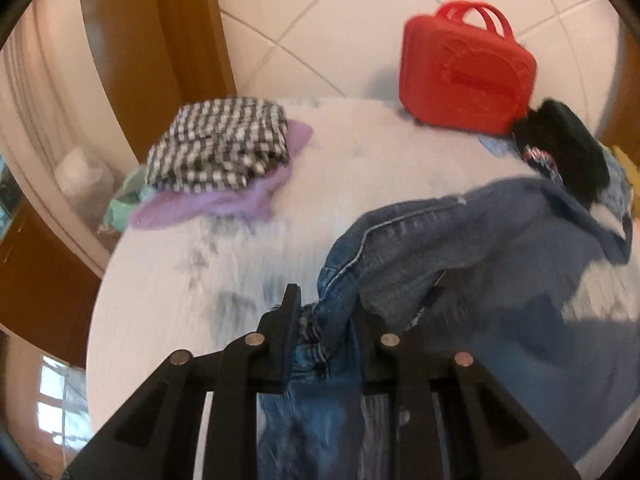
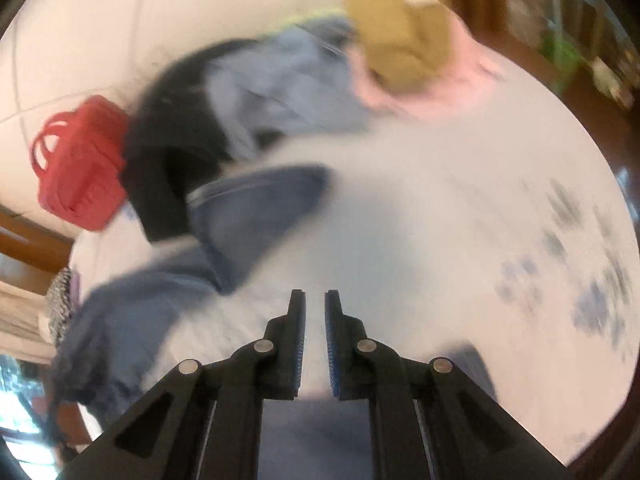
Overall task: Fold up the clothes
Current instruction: 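Grasp the jeans waistband with the left gripper while the right gripper grasps the leg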
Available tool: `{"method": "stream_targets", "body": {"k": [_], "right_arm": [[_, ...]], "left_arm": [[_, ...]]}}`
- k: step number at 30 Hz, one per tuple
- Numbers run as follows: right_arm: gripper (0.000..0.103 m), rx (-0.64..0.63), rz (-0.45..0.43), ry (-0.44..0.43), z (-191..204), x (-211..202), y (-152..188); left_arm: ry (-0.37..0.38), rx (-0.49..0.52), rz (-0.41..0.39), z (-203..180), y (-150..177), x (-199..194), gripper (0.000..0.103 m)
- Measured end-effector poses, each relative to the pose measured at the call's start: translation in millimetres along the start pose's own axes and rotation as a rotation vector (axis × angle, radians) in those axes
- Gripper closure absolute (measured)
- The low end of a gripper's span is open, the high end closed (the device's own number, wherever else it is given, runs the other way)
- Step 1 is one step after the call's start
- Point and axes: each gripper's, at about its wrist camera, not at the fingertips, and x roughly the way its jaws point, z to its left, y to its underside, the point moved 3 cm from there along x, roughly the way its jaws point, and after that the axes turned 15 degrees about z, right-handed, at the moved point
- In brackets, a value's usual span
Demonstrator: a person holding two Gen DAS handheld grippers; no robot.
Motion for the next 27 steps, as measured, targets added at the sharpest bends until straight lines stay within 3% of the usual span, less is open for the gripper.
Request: {"method": "stream_targets", "body": {"k": [2,4,6,7,12,20,21,22,23,27], "right_arm": [[0.090,0.022,0.002,-0.015,-13.8,-0.4,11.8],[0.075,0.036,-0.004,-0.043,-12.0,-0.9,10.8],[0.045,0.021,-0.029,-0.046,2.3,-1.2,6.2],[0.037,0.010,-0.040,-0.056,10.4,-0.7,3.8],[0.035,-0.052,-0.001,-0.104,58.0,31.9,-14.7],[0.025,-0.060,0.007,0.016,110.4,95.9,-59.5],[0.035,-0.047,0.012,0.042,112.9,104.9,-65.2],[0.081,-0.034,0.020,0.057,113.1,111.6,-69.1],[0.101,-0.021,0.032,0.056,110.2,115.3,-71.1],[0.099,-0.011,-0.040,-0.035,87.6,72.6,-57.9]], "left_arm": [[-0.007,-0.010,0.008,0.7,2.5,-1.0,0.081],[-0.016,-0.013,0.008,-3.3,6.4,-3.4,0.081],[-0.020,-0.015,0.004,-7.1,10.8,-6.3,0.081],[-0.022,-0.014,0.003,-7.6,12.2,-6.4,0.081],[-0.024,-0.019,-0.001,-7.3,11.4,-5.5,0.081],[-0.044,0.002,-0.001,-7.5,14.9,-7.9,0.081],[-0.050,0.006,0.000,-7.2,16.0,-8.4,0.081],[-0.056,0.009,-0.002,-5.9,17.7,-9.7,0.081],[-0.059,0.009,-0.006,-3.7,19.7,-11.9,0.081],[-0.074,-0.014,-0.043,11.6,34.6,-28.5,0.081]]}}
